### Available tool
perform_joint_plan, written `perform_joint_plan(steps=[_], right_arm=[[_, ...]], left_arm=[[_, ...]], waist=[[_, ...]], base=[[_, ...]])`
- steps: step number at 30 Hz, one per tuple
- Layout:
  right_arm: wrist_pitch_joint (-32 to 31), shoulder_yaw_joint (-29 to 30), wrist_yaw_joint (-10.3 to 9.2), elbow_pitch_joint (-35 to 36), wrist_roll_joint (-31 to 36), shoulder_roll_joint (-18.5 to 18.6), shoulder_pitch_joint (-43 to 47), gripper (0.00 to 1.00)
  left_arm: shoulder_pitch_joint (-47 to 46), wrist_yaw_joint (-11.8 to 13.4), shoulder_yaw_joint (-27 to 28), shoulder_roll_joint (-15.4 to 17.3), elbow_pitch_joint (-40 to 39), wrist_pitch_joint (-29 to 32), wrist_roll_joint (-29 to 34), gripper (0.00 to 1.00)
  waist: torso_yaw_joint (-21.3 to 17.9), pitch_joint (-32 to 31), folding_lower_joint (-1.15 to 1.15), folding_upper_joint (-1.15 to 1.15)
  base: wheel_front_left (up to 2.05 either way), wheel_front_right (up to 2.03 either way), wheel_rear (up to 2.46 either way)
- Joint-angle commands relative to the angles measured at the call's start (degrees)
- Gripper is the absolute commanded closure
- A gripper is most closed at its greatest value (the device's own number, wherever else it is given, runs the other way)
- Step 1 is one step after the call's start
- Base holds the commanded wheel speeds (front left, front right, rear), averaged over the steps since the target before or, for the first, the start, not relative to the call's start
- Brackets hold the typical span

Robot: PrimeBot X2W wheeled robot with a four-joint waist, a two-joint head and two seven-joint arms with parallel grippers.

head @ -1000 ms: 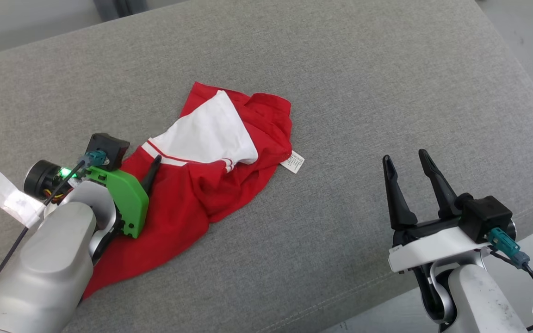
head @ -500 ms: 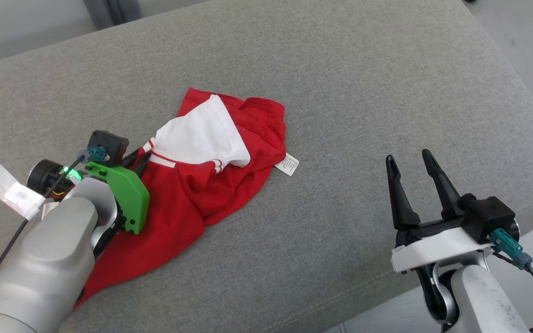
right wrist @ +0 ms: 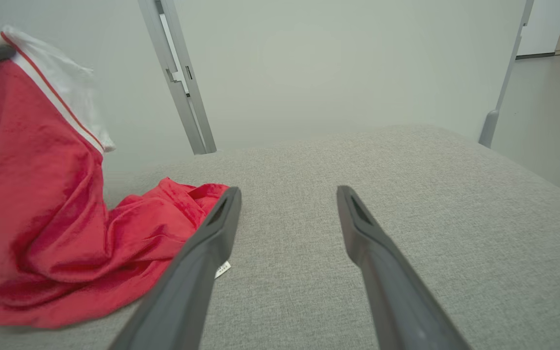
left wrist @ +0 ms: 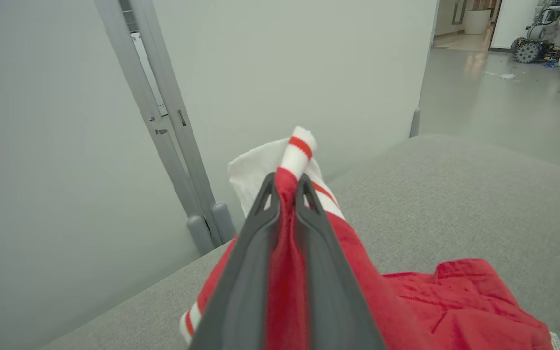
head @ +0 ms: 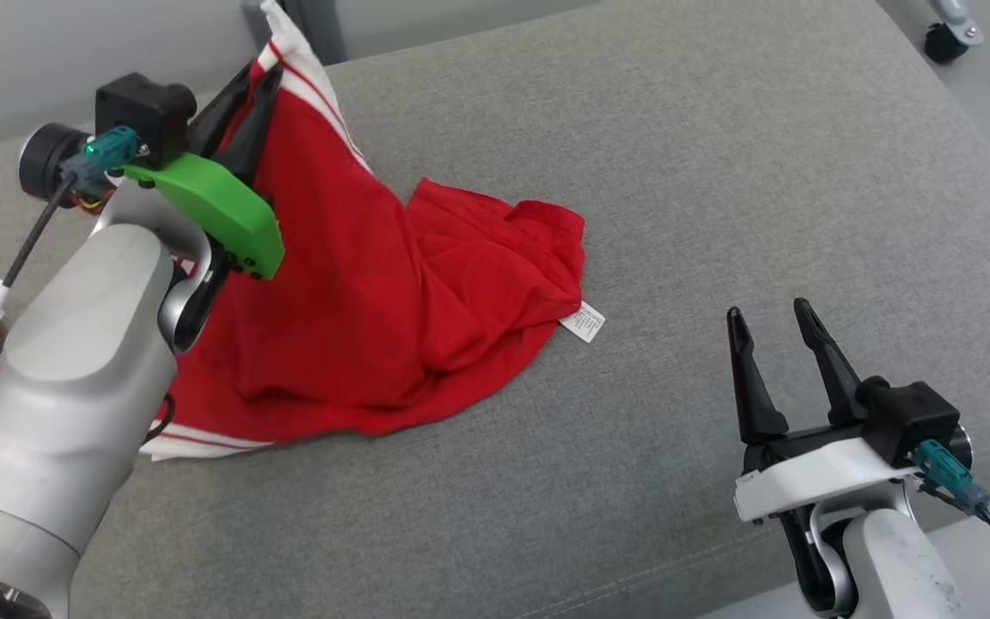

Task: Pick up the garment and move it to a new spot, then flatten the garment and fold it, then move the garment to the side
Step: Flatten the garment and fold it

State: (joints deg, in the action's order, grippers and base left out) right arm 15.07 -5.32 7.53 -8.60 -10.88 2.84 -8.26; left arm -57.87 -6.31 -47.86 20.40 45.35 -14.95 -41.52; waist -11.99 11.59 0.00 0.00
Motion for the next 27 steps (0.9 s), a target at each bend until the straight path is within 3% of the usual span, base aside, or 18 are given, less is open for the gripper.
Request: perform_joint_plan(steps=[1,6,13,21,27], right_arm=[[0.16,0.0,-0.08,-0.18,0.22,0.08,0.75,0.0],[0.16,0.51,-0.08,-0.59,0.48,0.1,1.98,0.0],[0.16,0.71,-0.08,-1.43,1.1,0.1,3.14,0.0],[0.16,0.55,-0.08,-2.48,1.55,0.1,3.7,0.0],[0.16,0.29,-0.08,-3.13,1.64,0.12,3.94,0.0]], left_arm=[[1.88,0.6,1.42,0.37,-2.4,-0.28,1.05,1.0],[11.07,2.24,5.67,1.09,-13.9,-0.18,2.8,1.0],[27.99,4.84,6.72,2.31,-25.42,-0.2,3.72,1.0],[42.79,7.11,5.75,2.26,-31.33,-0.2,2.49,1.0],[50.08,7.54,4.79,0.68,-30.14,-0.19,1.16,1.0]], waist=[[1.91,-1.64,0.0,0.0],[4.52,-3.62,0.0,0.0],[8.98,-6.16,0.0,0.0],[13.24,-7.77,0.0,0.0],[14.86,-8.01,0.0,0.0]], base=[[0.0,0.0,0.0],[0.0,0.0,0.0],[0.0,0.0,0.0],[0.0,0.0,0.0],[0.0,0.0,0.0]])
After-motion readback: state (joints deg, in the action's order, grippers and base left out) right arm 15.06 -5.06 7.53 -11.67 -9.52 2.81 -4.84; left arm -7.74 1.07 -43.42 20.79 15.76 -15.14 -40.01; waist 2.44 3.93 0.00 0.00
